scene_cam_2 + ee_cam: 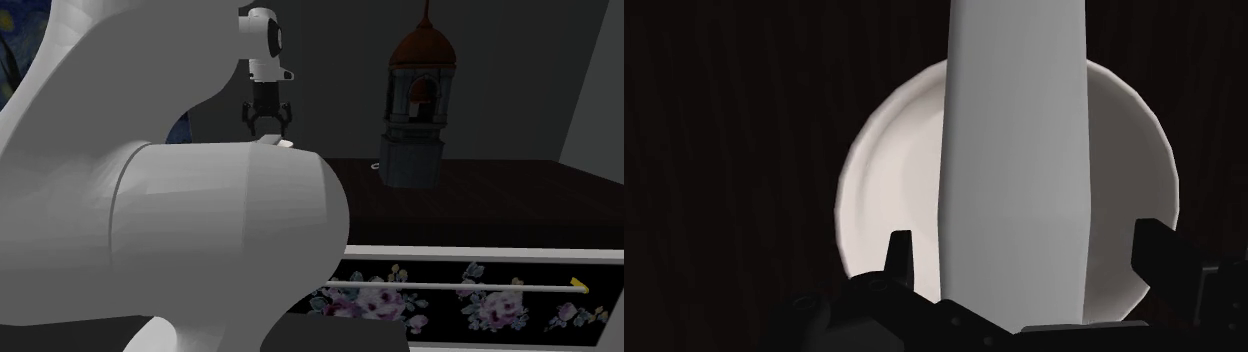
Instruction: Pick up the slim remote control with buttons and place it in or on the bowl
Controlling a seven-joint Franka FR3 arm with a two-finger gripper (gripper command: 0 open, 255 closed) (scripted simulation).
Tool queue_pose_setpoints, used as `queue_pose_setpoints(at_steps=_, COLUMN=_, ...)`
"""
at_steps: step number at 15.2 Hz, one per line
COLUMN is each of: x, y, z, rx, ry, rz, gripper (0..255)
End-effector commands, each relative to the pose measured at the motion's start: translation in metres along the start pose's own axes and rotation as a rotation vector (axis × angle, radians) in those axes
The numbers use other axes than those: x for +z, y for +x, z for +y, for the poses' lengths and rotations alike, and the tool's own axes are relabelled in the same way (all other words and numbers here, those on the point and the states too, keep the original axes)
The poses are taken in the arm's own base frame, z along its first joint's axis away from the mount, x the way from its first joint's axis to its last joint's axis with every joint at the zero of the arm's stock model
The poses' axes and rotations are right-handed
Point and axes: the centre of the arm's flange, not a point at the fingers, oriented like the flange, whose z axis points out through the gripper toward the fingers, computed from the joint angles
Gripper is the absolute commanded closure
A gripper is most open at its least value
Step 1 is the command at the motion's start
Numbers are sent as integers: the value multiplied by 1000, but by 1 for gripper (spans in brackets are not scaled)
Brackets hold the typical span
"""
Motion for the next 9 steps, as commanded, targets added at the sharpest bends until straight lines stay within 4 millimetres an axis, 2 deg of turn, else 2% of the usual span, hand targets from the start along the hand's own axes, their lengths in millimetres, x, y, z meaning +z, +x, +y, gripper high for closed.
queue_pose_setpoints(at_steps=1, x=-23, y=0, z=0, rx=0, ry=0, rz=0, gripper=0)
queue_pose_setpoints(at_steps=2, x=-33, y=0, z=0, rx=0, ry=0, rz=0, gripper=0)
queue_pose_setpoints(at_steps=9, x=-33, y=0, z=0, rx=0, ry=0, rz=0, gripper=0)
